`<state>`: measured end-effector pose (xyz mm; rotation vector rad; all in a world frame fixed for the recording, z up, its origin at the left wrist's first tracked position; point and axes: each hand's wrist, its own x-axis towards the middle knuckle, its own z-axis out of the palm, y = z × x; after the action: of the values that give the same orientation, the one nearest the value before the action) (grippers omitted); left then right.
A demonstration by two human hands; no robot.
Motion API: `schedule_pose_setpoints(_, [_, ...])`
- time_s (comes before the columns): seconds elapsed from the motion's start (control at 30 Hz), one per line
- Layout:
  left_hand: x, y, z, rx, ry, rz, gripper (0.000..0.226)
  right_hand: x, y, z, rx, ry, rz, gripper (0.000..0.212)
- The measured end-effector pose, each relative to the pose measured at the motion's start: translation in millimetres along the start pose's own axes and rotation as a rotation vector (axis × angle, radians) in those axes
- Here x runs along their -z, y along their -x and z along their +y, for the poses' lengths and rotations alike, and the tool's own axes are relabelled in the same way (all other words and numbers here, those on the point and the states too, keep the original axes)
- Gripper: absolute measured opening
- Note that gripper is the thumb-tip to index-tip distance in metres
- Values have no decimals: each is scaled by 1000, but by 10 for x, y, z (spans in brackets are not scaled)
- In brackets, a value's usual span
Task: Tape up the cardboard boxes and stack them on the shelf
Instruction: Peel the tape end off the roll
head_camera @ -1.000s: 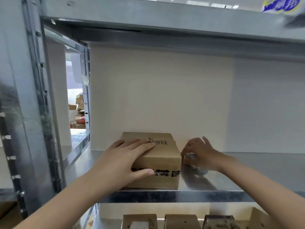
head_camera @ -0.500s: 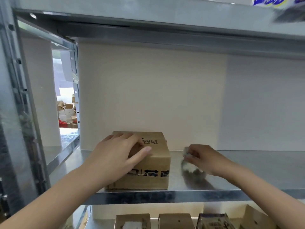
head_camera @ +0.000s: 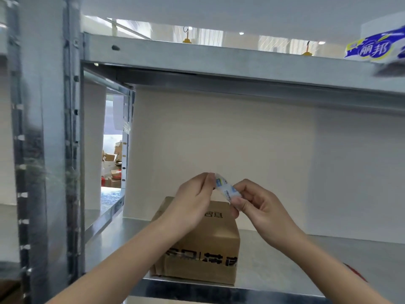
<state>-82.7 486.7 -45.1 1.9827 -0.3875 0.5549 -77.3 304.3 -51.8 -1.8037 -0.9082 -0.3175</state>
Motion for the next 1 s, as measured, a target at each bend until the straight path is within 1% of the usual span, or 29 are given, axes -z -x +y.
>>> schedule_pose_setpoints(0.1, [32, 83, -64, -143, -228, 30, 35, -112, -76, 15, -3, 47, 11, 11])
schedule_pose_setpoints(0.17, [43, 144, -97, -211, -274, 53, 31, -185, -102, 9, -1, 51, 18, 10])
schedule_pose_setpoints(0.2, [71, 144, -123, -212, -237, 76, 30, -227, -100, 2, 4, 51, 13, 9])
schedule_pose_setpoints(0.27, [189, 96, -163, -140, -60, 121, 28, -294, -72, -10, 24, 46, -4, 12])
schedule_pose_setpoints(0.33, [352, 40, -179, -29, 158, 64, 25, -331, -41, -16, 42, 45, -21, 19])
schedule_pose_setpoints(0.4, [492, -1, -226, -1, 241, -9, 21, -346, -23, -4, 57, 37, -45, 18])
schedule_pose_setpoints(0.47, [593, -20, -282, -14, 229, -48, 17, -357, -11, 11, 65, 30, -66, 14])
schedule_pose_setpoints(0.63, [708, -35, -332, -8, 208, -142, 8, -401, 14, 48, 82, 34, -109, 15])
schedule_pose_setpoints(0.8, [699, -15, -380, -8, 201, -131, 9, -489, 18, 111, 90, 72, -85, 15])
schedule_pose_setpoints(1.0, [700, -11, -417, 25, 161, -125, 5, -500, 29, 137, 88, 127, -68, 14])
